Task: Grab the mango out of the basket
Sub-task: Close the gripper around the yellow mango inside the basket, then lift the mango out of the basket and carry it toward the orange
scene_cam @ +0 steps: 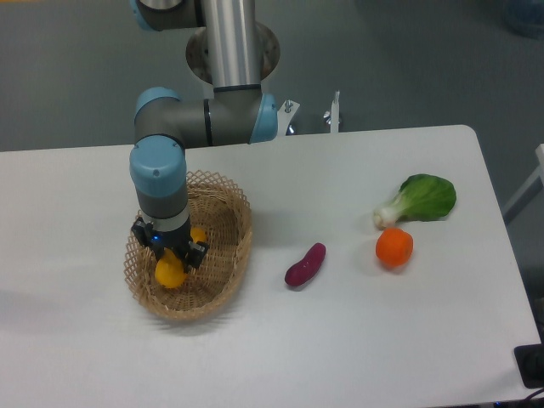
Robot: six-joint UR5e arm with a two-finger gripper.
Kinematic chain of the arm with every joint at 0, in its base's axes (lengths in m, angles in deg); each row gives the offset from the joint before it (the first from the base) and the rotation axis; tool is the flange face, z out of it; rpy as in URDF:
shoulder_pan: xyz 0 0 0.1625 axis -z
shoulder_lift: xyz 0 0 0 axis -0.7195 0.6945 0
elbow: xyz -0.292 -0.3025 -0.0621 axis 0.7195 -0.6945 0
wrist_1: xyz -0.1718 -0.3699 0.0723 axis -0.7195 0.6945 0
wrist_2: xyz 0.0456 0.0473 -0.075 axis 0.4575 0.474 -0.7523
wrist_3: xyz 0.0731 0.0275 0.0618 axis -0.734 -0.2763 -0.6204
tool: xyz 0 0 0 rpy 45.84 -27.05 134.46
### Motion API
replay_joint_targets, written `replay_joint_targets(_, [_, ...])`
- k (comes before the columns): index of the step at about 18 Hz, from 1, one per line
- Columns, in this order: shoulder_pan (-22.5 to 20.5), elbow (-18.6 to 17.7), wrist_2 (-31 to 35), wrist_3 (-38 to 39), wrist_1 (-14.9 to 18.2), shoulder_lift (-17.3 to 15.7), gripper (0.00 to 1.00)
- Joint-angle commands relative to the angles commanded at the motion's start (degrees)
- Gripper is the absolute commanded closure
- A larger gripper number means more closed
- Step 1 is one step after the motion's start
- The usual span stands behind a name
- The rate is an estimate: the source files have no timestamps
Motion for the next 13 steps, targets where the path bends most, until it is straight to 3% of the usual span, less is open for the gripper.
replay_joint_targets(7, [-1.1, 3.1, 0.1, -1.6, 0.6, -2.2, 0.60])
replay_joint_targets(10, [-5.7, 4.3, -0.1, -4.9, 1.3, -5.5, 0.60])
replay_joint_targets(13, [-10.0, 5.4, -0.1, -10.2, 3.4, -6.8, 0.60])
